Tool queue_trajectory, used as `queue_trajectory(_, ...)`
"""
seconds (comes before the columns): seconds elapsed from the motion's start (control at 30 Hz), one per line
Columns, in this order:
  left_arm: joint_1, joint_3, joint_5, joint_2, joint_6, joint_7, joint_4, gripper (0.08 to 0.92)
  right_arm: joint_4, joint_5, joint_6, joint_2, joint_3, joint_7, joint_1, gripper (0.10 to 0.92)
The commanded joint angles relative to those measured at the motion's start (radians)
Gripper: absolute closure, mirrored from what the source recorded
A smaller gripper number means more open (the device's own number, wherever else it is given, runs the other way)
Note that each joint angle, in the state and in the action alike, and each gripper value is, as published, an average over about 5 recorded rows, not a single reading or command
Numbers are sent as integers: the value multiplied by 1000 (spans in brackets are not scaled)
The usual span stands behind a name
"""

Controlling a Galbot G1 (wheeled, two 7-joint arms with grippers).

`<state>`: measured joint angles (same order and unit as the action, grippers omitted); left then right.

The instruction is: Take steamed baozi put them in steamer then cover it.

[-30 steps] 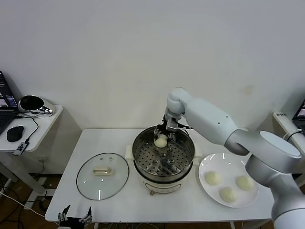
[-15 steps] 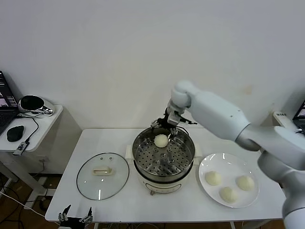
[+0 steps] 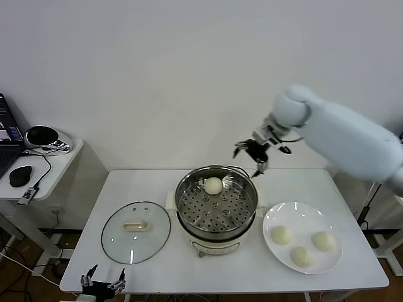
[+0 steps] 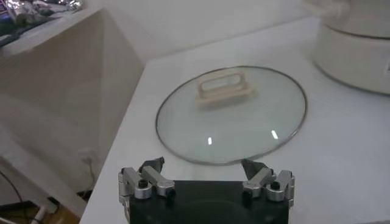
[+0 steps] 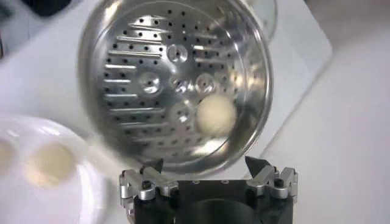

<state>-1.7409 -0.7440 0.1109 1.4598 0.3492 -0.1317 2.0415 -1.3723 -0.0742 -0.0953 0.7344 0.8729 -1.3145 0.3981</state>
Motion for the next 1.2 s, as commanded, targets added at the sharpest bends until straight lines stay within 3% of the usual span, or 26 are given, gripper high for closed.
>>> queue_trajectory(0.03,-5,1,-2,-3,2,-2,12,177,-162,-37,-332,-306,-133,-18,-167,203)
queue_trajectory(0.47,-26,3,4,4,5,-2,21,177,-189,104,-232,-305,-215,135,-434,203)
queue_trajectory(0.73,-27,2,4,19,5,-3,24,177,-190,138,-245,-270,-196,224,-511,203)
queue_trajectory(1.2,-19,1,11,19,10,-10,1,177,-163,172,-305,-206,-201,235,-575,203)
